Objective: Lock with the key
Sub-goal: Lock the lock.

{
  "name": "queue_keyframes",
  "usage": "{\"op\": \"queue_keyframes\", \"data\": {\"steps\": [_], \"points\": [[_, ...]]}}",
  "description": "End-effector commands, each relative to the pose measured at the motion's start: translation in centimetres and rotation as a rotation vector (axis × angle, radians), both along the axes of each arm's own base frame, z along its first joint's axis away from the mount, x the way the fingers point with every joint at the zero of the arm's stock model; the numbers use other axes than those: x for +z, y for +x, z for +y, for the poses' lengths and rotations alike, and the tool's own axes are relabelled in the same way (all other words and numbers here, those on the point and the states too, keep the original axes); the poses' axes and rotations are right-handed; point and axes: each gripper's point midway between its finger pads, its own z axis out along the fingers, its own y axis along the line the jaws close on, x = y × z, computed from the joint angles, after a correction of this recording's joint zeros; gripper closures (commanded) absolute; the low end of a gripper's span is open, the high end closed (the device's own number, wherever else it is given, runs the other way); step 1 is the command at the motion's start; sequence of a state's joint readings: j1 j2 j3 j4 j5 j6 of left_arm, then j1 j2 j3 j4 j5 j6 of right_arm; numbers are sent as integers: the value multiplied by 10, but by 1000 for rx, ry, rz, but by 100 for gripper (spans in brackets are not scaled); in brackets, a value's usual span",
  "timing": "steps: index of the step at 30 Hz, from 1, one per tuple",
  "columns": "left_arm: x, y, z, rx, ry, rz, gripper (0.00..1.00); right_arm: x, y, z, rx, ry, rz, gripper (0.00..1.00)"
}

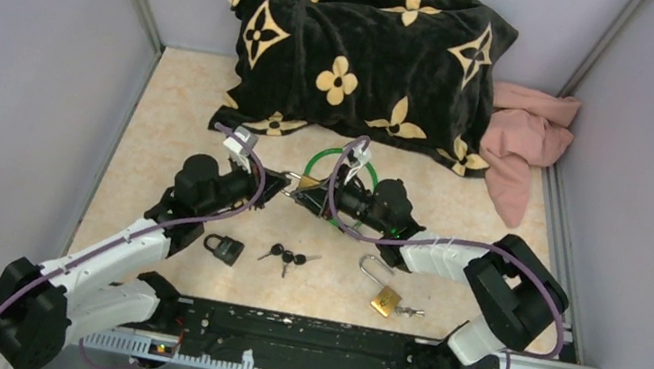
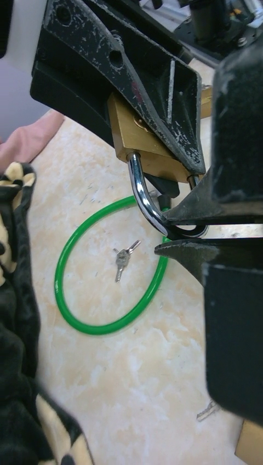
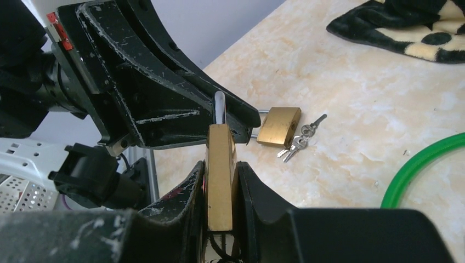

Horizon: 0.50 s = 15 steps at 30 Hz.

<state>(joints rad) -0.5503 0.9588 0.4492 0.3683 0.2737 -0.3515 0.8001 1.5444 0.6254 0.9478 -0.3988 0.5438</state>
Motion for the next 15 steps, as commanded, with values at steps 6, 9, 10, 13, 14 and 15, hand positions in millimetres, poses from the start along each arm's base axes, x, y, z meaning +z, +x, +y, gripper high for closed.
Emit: {"op": "queue_keyframes", "data": {"steps": [6, 9, 10, 13, 14, 15], "points": [[98, -183, -74, -932, -304, -138, 100, 51, 32, 47, -31, 109, -74, 100], [97, -188, -76, -953, -304, -132, 100, 63, 45, 57, -34, 106, -99, 100], [96, -189, -76, -956, -305, -129, 100, 66, 47, 61, -30, 106, -109, 100], [99, -190, -77, -959, -316, -137, 100, 71, 55, 70, -30, 108, -118, 100], [101, -191, -76, -962, -320, -149, 100, 71, 57, 72, -27, 108, -118, 100], [103, -191, -76, -961, -323, -156, 100, 69, 58, 74, -26, 105, -115, 100]]}}
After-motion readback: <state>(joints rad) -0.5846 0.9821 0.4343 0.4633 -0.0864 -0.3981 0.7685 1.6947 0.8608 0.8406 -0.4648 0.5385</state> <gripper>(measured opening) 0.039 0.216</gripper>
